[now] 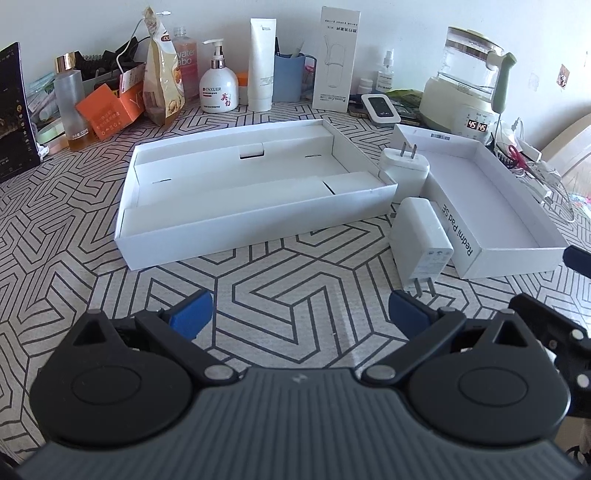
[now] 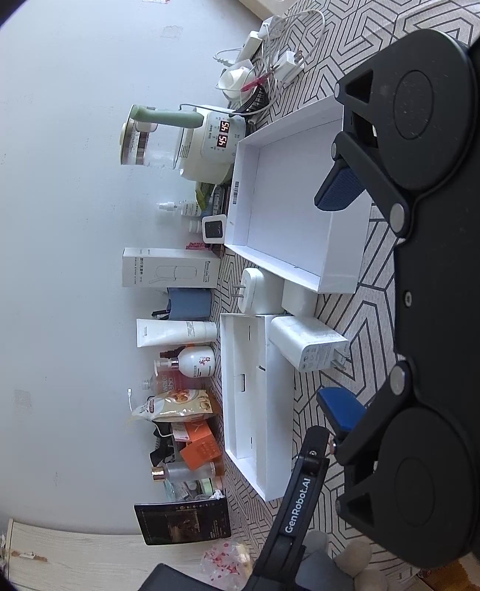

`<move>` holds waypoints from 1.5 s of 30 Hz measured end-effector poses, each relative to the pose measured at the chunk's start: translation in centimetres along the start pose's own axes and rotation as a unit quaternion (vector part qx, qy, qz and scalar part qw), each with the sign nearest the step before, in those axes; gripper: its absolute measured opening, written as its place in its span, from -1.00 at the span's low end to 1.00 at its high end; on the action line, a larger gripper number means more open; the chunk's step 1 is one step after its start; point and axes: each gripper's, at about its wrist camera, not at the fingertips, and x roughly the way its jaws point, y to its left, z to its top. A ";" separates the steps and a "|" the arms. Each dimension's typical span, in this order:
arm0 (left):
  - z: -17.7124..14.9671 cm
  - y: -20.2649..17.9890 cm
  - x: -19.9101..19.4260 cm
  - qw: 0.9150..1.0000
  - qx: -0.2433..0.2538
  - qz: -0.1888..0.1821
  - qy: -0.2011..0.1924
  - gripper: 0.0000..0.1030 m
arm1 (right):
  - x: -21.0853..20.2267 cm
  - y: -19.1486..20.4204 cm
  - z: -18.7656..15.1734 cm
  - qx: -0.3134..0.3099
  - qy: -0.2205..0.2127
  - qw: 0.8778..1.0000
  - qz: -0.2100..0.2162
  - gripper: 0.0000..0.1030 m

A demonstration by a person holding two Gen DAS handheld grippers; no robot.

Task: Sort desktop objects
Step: 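Move the right tool toward the white rectangular charger beside the boxes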

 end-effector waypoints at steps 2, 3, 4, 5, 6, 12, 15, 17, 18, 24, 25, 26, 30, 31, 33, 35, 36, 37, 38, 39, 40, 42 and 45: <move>-0.4 0.3 0.0 1.000 -0.004 0.003 0.000 1.00 | 0.1 0.2 0.0 0.001 -0.001 1.000 0.004 1.00; -0.5 0.5 0.0 1.000 -0.006 0.004 0.000 1.00 | 0.1 0.4 -0.1 0.001 0.000 1.000 0.006 1.00; -0.7 0.6 0.0 1.000 -0.009 0.006 0.000 1.00 | 0.2 0.6 -0.2 0.001 0.001 1.000 0.007 1.00; -0.9 0.8 0.0 1.000 -0.011 0.007 0.000 1.00 | 0.2 0.8 -0.3 0.001 0.002 1.000 0.009 1.00; -1.1 1.0 0.0 1.000 -0.013 0.008 0.000 1.00 | 0.3 0.9 -0.3 -0.002 0.004 1.000 0.012 1.00; -2.0 1.6 -0.1 0.999 -0.025 0.019 0.005 1.00 | 0.2 1.6 -0.5 -0.009 0.009 1.000 0.017 1.00; -2.1 2.2 0.2 0.999 -0.028 0.020 0.012 1.00 | 0.1 1.7 -0.5 -0.011 0.009 1.000 0.018 1.00; -2.1 2.3 0.2 0.999 -0.029 0.017 0.012 1.00 | 0.0 1.8 -0.4 -0.012 0.009 1.000 0.018 1.00; -2.2 2.2 0.2 0.999 -0.031 0.015 0.012 1.00 | 0.0 1.8 -0.4 -0.012 0.009 1.000 0.018 1.00; -2.2 1.5 0.1 0.999 -0.029 -0.004 0.021 1.00 | 0.6 1.8 -0.5 -0.013 0.016 1.000 0.021 1.00; -2.3 1.5 0.1 0.999 -0.029 -0.005 0.021 1.00 | 0.6 1.8 -0.5 -0.014 0.017 1.000 0.022 1.00; -2.3 1.5 0.1 0.999 -0.028 -0.006 0.022 1.00 | 0.7 1.7 -0.5 -0.014 0.018 0.999 0.022 1.00; -2.2 1.4 0.1 0.999 -0.023 -0.002 0.029 1.00 | 0.8 1.7 -0.6 -0.015 0.020 0.999 0.021 1.00; -2.3 1.4 0.1 0.999 -0.023 -0.002 0.031 1.00 | 0.8 1.7 -0.6 -0.014 0.021 0.999 0.021 1.00; -2.3 1.4 0.2 0.999 -0.023 -0.002 0.033 1.00 | 0.9 1.7 -0.7 -0.013 0.023 0.999 0.022 1.00; -2.3 1.3 0.2 0.999 -0.020 -0.001 0.033 1.00 | 1.1 1.7 -0.7 -0.007 0.025 0.999 0.028 1.00; -2.4 1.3 0.2 0.999 -0.019 -0.001 0.032 1.00 | 1.2 1.7 -0.8 -0.005 0.026 0.999 0.031 1.00; -2.4 1.3 0.2 0.999 -0.019 -0.002 0.030 1.00 | 1.3 1.7 -0.8 -0.002 0.027 0.999 0.034 1.00; -2.4 1.3 0.2 0.999 -0.020 -0.003 0.030 1.00 | 1.4 1.7 -0.9 0.001 0.028 0.999 0.037 1.00; -2.4 1.3 0.2 0.999 -0.020 -0.004 0.030 1.00 | 1.5 1.7 -0.9 0.003 0.029 0.999 0.040 1.00; -2.4 1.2 0.3 0.999 -0.020 -0.005 0.030 1.00 | 1.6 1.7 -0.9 0.006 0.031 0.999 0.043 1.00; -2.4 1.2 0.4 0.999 -0.020 -0.007 0.030 1.00 | 1.9 1.7 -1.0 0.017 0.034 0.998 0.053 1.00; -2.3 1.1 0.7 0.999 -0.018 -0.012 0.028 1.00 | 2.6 2.0 -1.2 0.035 0.041 0.997 0.063 1.00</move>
